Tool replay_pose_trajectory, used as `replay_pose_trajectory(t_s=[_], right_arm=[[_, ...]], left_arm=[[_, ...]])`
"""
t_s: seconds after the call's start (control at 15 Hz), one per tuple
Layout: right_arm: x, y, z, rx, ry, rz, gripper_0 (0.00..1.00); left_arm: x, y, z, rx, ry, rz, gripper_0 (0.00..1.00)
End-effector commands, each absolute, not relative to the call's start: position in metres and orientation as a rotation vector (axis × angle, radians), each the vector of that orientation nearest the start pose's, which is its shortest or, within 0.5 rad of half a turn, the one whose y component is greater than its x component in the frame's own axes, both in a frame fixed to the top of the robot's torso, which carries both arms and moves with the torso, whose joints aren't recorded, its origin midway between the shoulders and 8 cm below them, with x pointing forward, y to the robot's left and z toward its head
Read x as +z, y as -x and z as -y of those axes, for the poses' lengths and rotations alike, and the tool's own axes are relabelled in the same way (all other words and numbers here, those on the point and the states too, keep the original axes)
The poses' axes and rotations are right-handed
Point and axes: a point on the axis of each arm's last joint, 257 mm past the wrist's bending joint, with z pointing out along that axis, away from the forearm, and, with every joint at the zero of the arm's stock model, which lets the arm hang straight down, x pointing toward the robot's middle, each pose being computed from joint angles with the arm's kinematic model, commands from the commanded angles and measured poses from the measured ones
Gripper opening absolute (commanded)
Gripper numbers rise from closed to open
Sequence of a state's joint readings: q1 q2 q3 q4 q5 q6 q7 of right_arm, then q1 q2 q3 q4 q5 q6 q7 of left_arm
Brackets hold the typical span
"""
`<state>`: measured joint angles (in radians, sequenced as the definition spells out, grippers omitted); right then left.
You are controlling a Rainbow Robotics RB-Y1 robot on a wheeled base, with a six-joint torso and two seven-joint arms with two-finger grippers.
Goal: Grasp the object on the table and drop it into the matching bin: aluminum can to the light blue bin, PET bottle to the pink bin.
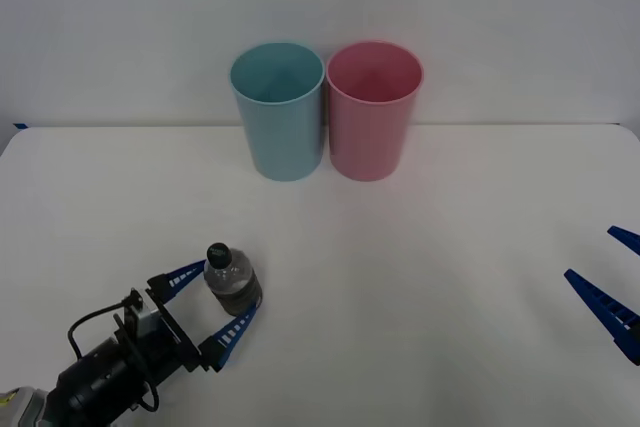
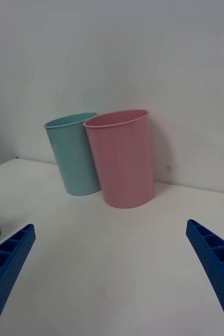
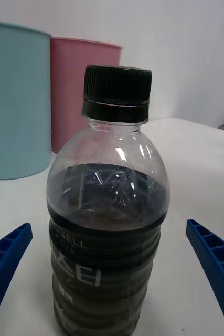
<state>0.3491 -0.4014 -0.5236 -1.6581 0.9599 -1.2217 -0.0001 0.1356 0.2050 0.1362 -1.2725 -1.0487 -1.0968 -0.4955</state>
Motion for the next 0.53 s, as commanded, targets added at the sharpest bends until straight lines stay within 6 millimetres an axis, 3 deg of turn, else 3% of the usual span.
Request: replay_pose_trajectory(t_s=[0.07, 0.47, 0.53], right_arm=[[-0.1689, -0.3423, 0.3297, 0.567, 0.465, -1.441, 1.00], [-0.1689, -0.3423, 0.3297, 0.567, 0.465, -1.441, 1.00], [-0.1689, -0.3423, 0.3297, 0.567, 0.465, -1.441, 1.00]], left_arm=[[-0.3000, -0.4023, -0.1567, -0.607, -0.611, -1.414, 1.00], [-0.3012, -0.4084, -0.1525, -0.611, -0.617, -1.414, 1.00], [-0.3022, -0.4080, -0.1518, -0.611, -0.620, -1.415, 0.87]])
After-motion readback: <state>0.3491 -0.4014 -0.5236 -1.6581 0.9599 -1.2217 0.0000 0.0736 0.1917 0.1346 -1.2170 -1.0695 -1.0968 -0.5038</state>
